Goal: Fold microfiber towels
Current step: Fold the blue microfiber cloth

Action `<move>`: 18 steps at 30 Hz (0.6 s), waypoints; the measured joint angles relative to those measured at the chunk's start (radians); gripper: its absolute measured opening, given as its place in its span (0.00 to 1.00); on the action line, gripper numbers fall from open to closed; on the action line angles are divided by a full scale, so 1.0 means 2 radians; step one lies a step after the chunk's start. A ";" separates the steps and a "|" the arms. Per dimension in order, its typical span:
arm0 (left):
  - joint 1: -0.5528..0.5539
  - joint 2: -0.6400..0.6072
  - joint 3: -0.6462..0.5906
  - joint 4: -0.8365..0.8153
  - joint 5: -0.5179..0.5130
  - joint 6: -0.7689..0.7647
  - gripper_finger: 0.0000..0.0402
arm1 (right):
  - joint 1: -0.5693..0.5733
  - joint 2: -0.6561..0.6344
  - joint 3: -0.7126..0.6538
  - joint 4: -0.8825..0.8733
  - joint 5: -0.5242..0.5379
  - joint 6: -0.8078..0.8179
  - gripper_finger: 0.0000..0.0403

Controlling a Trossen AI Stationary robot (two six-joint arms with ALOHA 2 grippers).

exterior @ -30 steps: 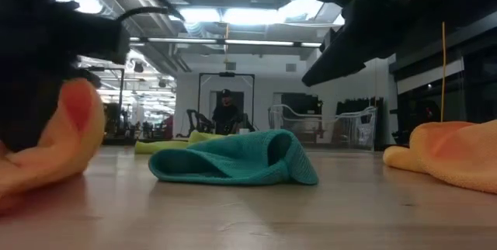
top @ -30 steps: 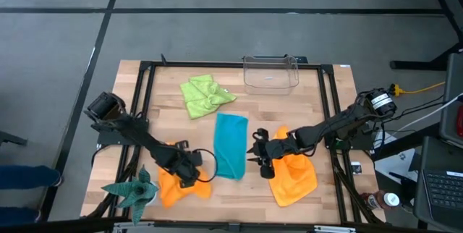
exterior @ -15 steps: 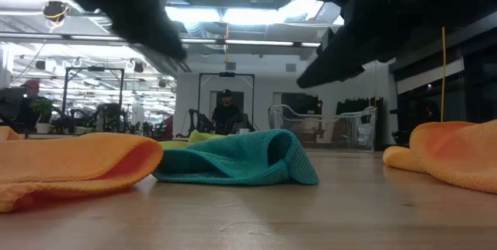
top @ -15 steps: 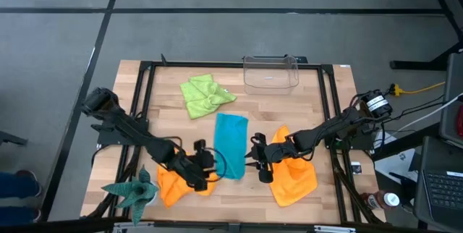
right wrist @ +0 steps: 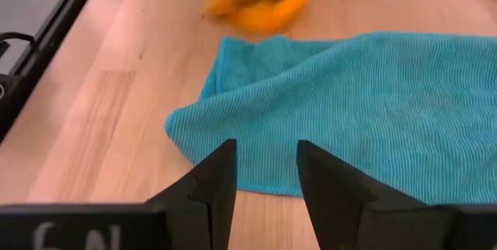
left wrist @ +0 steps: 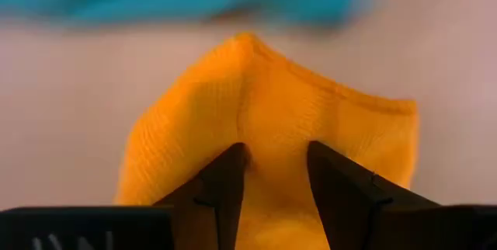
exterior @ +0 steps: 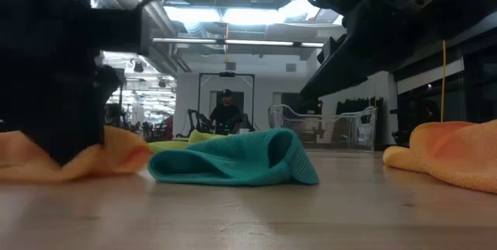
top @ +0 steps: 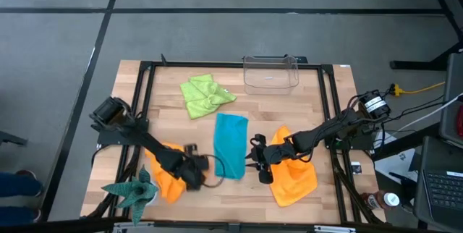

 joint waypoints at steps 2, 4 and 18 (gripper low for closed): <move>0.013 -0.008 -0.002 -0.081 -0.038 -0.009 0.34 | 0.000 0.000 0.000 0.001 0.000 0.000 0.34; 0.028 -0.015 -0.005 -0.160 -0.071 -0.026 0.34 | 0.000 0.000 0.000 0.000 0.000 0.000 0.34; 0.009 -0.070 -0.002 0.149 -0.058 0.115 0.34 | 0.002 0.004 0.000 0.021 0.000 0.000 0.34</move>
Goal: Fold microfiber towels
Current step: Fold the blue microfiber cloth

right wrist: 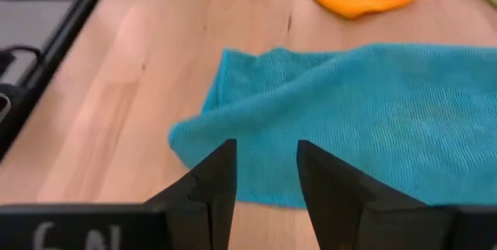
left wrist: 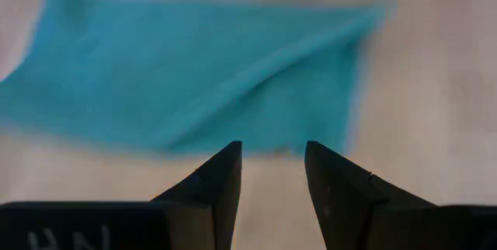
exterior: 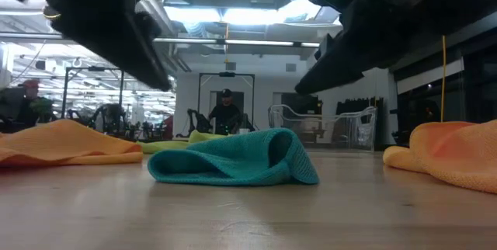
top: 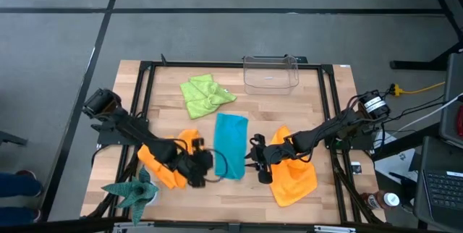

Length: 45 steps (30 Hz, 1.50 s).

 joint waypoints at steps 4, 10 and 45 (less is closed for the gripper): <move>-0.009 0.020 0.000 0.068 0.007 0.036 0.34 | 0.006 0.008 0.000 0.026 0.000 -0.018 0.34; -0.011 0.021 0.000 0.076 0.010 0.032 0.42 | 0.020 0.010 0.012 0.030 0.000 -0.054 0.34; -0.009 0.142 0.002 0.126 0.030 0.044 0.19 | 0.028 0.177 0.095 -0.004 0.035 0.000 0.30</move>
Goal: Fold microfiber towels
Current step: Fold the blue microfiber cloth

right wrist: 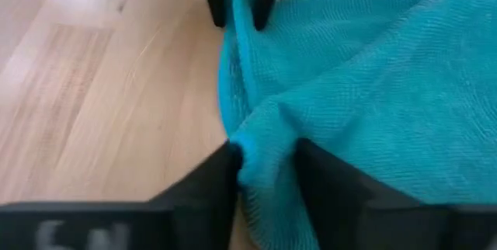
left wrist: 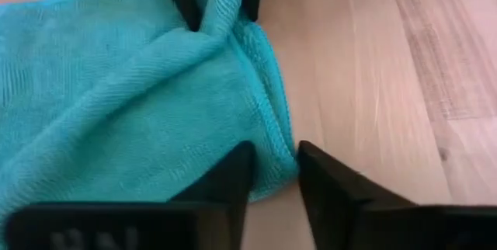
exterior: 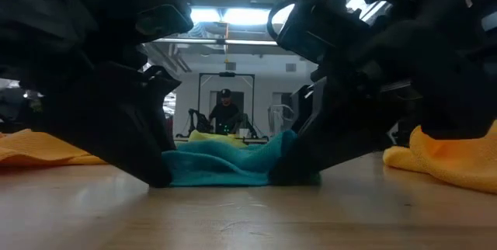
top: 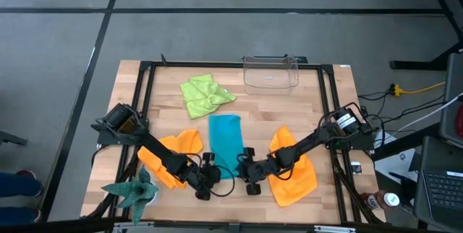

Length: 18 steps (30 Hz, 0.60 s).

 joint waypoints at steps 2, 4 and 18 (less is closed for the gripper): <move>0.000 0.001 0.000 0.002 -0.007 0.000 0.09 | 0.001 0.000 0.000 0.000 0.001 0.001 0.18; 0.000 0.001 0.000 0.003 -0.011 0.003 0.03 | 0.004 0.000 -0.001 0.000 0.002 0.002 0.07; -0.004 -0.080 0.060 -0.025 0.046 0.043 0.00 | 0.021 -0.124 0.041 -0.131 -0.069 0.068 0.02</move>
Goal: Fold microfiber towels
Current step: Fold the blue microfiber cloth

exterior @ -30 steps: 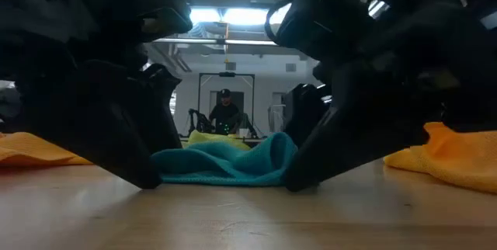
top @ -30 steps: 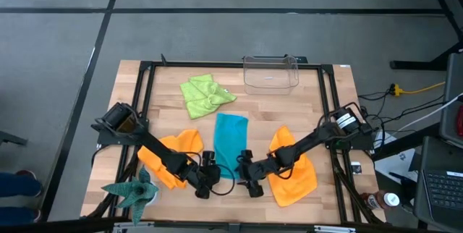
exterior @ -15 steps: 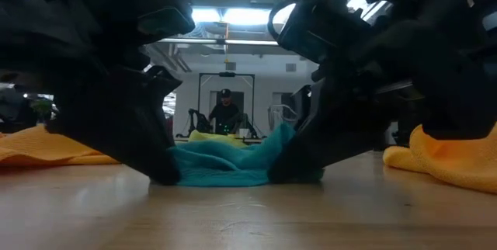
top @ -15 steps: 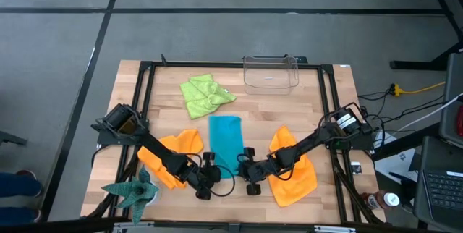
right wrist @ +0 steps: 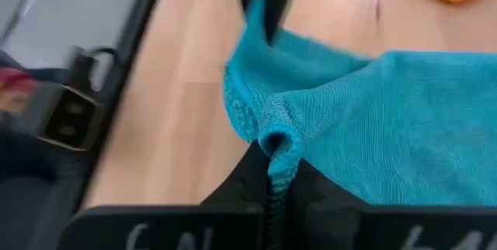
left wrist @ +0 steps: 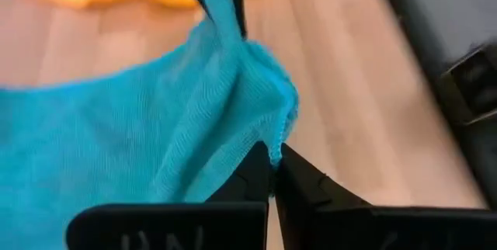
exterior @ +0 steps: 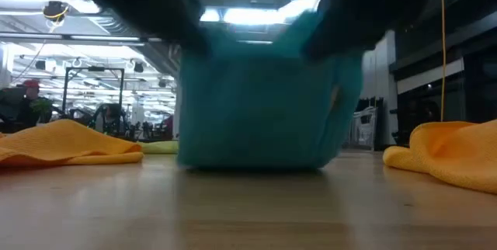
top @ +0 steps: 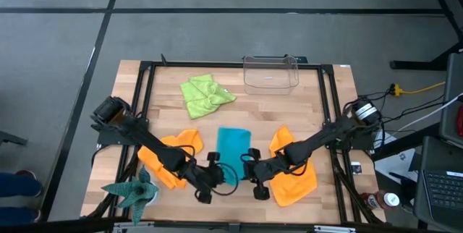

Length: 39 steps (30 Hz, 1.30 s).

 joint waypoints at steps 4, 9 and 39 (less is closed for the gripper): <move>-0.009 -0.020 0.012 0.003 0.013 0.008 0.00 | 0.014 -0.016 0.016 0.000 -0.021 0.021 0.02; -0.006 -0.051 0.014 -0.017 -0.018 0.040 0.00 | 0.018 -0.018 0.046 -0.044 0.001 -0.016 0.02; 0.132 0.018 0.013 -0.139 -0.047 0.081 0.23 | -0.083 0.046 0.020 -0.107 0.104 0.008 0.23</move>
